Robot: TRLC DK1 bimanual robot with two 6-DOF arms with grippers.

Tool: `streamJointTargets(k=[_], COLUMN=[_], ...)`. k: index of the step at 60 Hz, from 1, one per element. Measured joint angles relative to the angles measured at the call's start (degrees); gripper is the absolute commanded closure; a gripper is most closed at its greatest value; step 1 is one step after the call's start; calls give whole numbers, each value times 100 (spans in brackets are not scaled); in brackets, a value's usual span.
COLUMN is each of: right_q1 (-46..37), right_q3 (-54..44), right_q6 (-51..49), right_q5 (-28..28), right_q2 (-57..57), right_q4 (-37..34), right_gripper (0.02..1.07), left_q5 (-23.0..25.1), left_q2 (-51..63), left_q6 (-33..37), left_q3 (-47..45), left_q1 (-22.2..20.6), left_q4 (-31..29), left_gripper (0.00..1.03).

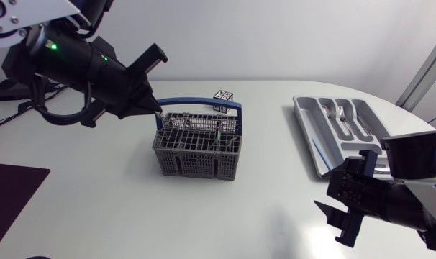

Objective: Transfer all utensils from the basket to the drawer tray.

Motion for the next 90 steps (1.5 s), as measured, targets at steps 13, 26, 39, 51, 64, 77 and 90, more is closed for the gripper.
streamJointTargets(k=[13,26,39,51,64,77,90], right_q1=[0,0,411,1270,1847,1878,2046], right_q3=[466,992,1333,1375,1484,1759,1816], right_q6=[310,761,1187,1502,1650,1624,1283], right_q5=[-354,-997,-1432,-1556,-2175,-2953,-3526], right_q2=[-66,-66,-66,-22,435,953,1178], right_q4=[-236,-575,-800,-793,-643,-758,-1147], right_gripper=[27,21,17,17,17,18,36], left_q5=[315,673,1182,1784,2203,2461,2761], left_q2=[-619,-697,-697,-667,-531,-269,-177], left_q6=[612,1327,1768,2208,2612,3073,3517], left_q3=[-389,-800,-1115,-1266,-1303,-1303,-1300], left_q1=[-9,-273,-673,-1189,-1794,-2179,-2317], left_q4=[476,778,1034,1032,935,684,424], left_gripper=[100,100,100,100,100,100,100])
